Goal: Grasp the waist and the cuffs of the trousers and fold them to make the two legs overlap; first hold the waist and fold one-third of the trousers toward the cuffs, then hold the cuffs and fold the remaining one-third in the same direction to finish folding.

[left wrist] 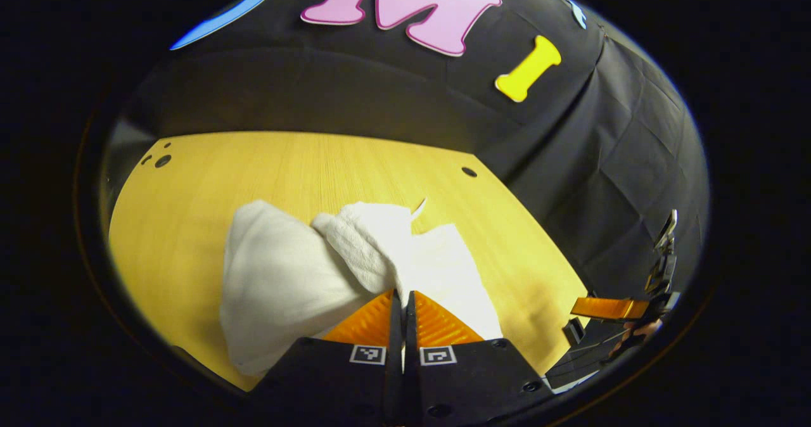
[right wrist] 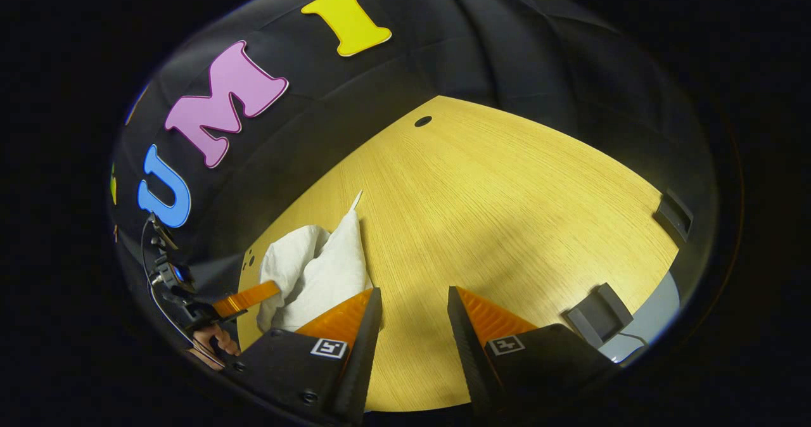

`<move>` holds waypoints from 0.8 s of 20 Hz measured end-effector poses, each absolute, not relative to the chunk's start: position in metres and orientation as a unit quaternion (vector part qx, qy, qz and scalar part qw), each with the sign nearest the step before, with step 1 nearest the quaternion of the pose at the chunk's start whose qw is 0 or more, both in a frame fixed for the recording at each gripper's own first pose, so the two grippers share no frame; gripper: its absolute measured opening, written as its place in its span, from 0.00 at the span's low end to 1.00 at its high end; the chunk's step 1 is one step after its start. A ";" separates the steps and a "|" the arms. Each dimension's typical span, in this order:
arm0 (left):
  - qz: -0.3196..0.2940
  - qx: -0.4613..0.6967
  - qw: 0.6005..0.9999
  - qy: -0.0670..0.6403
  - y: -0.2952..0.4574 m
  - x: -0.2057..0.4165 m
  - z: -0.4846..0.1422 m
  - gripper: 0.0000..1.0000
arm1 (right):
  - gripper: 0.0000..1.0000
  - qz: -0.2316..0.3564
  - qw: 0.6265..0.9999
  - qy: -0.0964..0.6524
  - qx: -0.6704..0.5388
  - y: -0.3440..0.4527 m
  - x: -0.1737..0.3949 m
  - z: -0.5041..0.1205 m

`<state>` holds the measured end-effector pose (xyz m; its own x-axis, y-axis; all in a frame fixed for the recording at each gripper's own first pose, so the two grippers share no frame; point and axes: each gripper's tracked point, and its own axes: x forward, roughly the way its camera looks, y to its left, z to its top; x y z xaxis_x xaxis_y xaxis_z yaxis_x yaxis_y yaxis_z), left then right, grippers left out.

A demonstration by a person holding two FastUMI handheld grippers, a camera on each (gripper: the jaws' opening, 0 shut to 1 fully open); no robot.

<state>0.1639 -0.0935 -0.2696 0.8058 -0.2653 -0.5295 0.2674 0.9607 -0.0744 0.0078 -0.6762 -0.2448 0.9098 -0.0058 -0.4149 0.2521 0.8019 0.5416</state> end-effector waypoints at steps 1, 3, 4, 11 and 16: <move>-0.140 0.006 0.947 0.289 -0.094 0.163 -0.280 0.05 | 0.65 -0.070 0.927 0.202 0.307 -0.677 0.006 -0.247; -0.139 0.013 0.939 0.314 -0.092 0.159 -0.300 0.05 | 0.65 -0.072 0.926 0.207 0.307 -0.679 0.003 -0.250; -0.136 0.012 0.935 0.328 -0.091 0.159 -0.309 0.05 | 0.65 -0.072 0.926 0.207 0.308 -0.681 0.004 -0.251; -0.141 -0.098 0.913 0.370 -0.102 0.160 -0.323 0.39 | 0.65 -0.073 0.924 0.200 0.318 -0.688 0.007 -0.246; -0.150 -0.090 0.919 0.352 -0.112 0.154 -0.308 0.63 | 0.65 -0.063 0.926 0.192 0.320 -0.681 0.018 -0.238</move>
